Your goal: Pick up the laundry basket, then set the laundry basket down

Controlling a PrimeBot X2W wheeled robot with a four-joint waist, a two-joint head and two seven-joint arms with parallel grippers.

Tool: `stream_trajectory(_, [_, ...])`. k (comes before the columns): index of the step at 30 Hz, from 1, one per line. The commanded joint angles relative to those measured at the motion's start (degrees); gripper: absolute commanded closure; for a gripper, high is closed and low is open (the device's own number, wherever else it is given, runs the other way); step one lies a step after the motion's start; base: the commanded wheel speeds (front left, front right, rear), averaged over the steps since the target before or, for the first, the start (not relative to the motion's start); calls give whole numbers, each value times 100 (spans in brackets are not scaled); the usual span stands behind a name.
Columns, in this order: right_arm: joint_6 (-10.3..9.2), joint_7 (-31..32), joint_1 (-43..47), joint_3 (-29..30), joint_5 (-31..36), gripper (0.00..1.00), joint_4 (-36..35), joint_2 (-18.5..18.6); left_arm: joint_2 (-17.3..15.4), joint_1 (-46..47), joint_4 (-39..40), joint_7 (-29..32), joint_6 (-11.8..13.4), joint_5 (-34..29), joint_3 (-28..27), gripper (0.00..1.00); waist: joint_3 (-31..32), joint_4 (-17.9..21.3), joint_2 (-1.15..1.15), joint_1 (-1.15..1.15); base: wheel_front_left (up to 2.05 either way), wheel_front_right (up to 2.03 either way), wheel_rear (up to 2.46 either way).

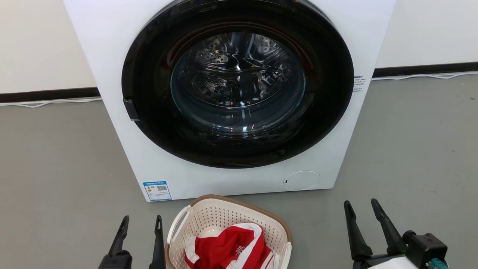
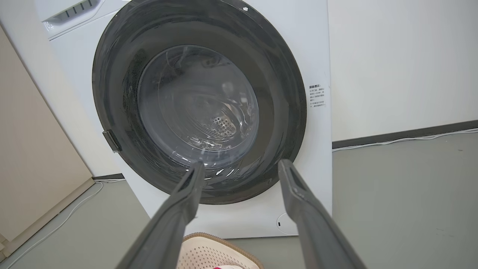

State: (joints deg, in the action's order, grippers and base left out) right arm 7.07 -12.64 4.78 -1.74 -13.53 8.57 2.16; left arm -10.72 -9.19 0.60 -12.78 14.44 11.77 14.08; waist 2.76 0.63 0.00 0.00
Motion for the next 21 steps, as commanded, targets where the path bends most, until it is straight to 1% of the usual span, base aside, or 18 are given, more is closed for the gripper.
stream_trajectory(1, [39,-125,-90,-147,260,0,-195,68,2,81,228,-111,47,-288,-152,0,4,1,0,0,0,0,0])
stream_trajectory(6, [42,-225,-66,-193,671,0,-248,71,77,2,304,-211,37,-636,-193,0,13,8,0,0,0,0,0])
stream_trajectory(21, [42,-236,-68,-178,719,0,-246,72,289,-34,215,-222,-222,-703,-437,0,-16,11,0,0,0,0,0])
